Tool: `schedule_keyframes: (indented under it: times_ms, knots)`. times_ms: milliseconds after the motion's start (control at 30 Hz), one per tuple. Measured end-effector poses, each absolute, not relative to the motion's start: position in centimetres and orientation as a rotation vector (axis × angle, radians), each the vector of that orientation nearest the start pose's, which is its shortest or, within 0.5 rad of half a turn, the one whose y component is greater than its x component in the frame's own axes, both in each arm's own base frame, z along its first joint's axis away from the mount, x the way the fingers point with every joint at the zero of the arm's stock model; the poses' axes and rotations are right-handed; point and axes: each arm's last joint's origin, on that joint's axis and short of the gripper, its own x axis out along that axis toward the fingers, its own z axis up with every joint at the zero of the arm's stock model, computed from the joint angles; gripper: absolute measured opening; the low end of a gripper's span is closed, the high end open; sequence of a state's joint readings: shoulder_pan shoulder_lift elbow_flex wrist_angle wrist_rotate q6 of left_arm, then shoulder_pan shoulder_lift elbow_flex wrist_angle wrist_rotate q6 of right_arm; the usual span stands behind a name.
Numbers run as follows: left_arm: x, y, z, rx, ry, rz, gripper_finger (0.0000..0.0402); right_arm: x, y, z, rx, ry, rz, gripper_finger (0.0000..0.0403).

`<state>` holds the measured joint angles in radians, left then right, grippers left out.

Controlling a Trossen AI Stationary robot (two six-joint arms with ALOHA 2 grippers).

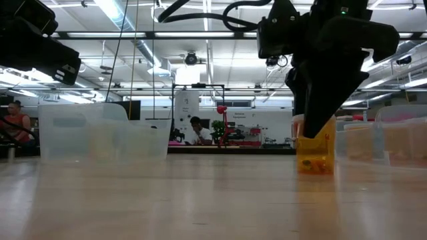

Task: Pick and place medicine bottles into bin by pill shape (circle, oval)
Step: Put the orange capsule bottle into the right transparent bin

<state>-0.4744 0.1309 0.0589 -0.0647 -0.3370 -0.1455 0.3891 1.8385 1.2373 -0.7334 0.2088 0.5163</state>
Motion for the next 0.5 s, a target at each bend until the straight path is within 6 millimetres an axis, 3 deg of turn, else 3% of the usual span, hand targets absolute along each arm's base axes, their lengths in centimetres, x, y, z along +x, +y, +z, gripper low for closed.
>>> schedule_keyframes:
  times_ms: [400, 500]
  knots:
    - [9.4, -3.8, 16.7, -0.091, 0.135, -0.127, 0.004, 31.6, 12.2, 17.7, 0.026, 1.336, -0.208, 0.0231]
    - [9.4, -3.8, 16.7, -0.091, 0.135, -0.128, 0.0036, 31.1, 11.6, 18.7, 0.045, 1.346, -0.236, 0.0229]
